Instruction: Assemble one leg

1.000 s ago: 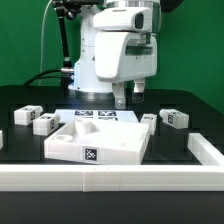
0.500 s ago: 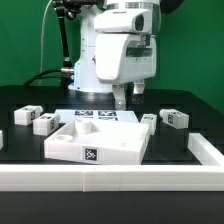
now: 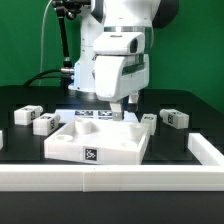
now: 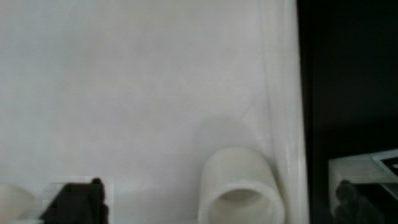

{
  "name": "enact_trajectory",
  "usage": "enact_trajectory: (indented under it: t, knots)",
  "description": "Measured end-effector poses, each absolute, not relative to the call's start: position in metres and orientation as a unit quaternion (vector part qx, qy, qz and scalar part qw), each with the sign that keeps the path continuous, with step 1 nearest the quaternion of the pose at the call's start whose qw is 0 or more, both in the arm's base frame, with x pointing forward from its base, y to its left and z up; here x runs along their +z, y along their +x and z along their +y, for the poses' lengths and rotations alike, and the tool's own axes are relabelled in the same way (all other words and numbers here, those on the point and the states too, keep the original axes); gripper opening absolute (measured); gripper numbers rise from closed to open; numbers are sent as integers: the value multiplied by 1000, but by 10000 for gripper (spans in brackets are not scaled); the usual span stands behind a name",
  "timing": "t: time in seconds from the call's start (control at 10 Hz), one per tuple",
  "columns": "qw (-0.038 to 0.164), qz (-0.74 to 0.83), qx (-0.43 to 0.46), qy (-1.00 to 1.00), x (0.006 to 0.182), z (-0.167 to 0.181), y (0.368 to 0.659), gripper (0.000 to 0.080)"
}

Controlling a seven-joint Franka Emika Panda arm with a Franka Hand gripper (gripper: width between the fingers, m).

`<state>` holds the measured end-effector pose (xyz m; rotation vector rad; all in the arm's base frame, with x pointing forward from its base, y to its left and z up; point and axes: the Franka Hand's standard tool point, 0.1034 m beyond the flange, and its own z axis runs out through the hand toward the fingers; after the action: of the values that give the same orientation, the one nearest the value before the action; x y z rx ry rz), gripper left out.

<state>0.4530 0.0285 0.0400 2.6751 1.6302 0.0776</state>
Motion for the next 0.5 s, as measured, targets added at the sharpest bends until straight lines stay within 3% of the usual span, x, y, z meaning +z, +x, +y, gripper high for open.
enact_trajectory:
  t: [0.5]
  knots:
    - [-6,514,12,858,18,23,442,650]
